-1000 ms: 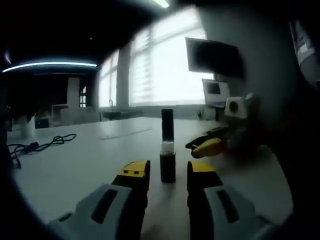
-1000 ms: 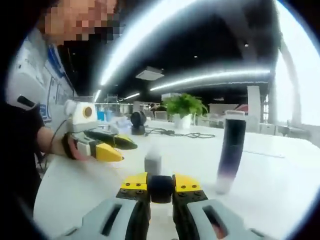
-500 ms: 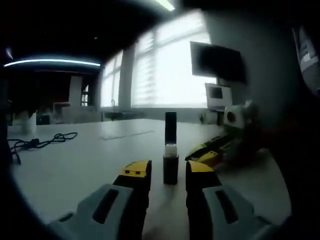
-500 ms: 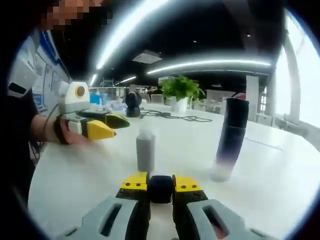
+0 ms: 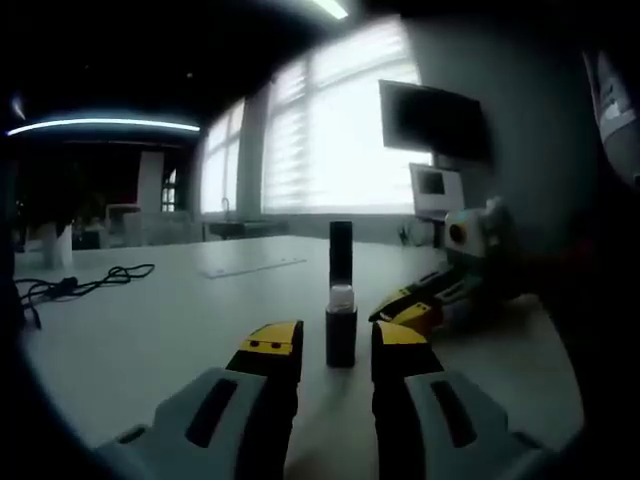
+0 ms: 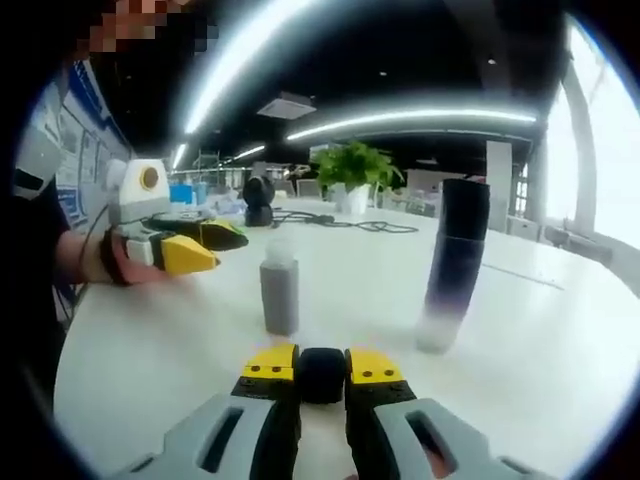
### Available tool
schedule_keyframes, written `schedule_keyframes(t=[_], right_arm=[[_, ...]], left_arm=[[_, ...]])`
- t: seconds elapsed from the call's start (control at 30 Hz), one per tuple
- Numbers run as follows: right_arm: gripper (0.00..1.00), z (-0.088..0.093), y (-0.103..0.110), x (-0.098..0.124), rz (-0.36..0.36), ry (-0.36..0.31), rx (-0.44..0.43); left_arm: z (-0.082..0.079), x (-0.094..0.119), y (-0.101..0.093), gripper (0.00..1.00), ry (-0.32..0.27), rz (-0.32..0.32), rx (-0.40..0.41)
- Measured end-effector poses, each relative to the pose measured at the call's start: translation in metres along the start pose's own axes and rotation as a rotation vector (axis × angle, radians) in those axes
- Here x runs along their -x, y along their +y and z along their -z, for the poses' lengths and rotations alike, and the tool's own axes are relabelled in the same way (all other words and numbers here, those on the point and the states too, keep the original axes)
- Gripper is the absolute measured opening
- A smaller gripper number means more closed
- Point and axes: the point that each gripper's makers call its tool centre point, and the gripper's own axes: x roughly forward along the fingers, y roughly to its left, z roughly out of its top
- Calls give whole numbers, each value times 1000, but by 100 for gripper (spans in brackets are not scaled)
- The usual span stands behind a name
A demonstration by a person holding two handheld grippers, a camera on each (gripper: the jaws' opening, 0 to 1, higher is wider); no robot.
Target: Pick up cosmetic bottle twist off cap place on table pick up cap screw tight cap place on table
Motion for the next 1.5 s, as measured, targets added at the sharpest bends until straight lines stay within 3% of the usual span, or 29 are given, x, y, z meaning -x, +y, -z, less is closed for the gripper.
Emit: schedule_keyframes(t=[0.2, 0.3, 0.43, 0.63, 0.77, 1.1, 1.27, 1.5], right_arm=[[12, 2, 1, 1, -13, 12, 6], [20, 4, 5, 0, -29, 20, 21], [21, 1, 5, 2, -35, 3, 11], [33, -14, 5, 11, -59, -83, -31], [34, -23, 2, 29, -46, -151, -82], [33, -31, 1, 71, -1, -264, -78], [34, -29, 8, 82, 9, -272, -68], [33, -32, 6, 84, 24, -296, -85]], left_arm=[[1, 0, -1, 18, 4, 2, -2], [1, 0, 0, 18, 2, 0, 1], [0, 0, -2, 18, 0, 5, -2], [-3, 1, -6, 19, -13, 19, -17], [-4, 2, -5, 20, -19, 11, -10], [-2, 25, -14, 20, -14, 1, -31], [-3, 38, -31, 21, -20, 35, -70], [-3, 42, -25, 23, -15, -1, -77]])
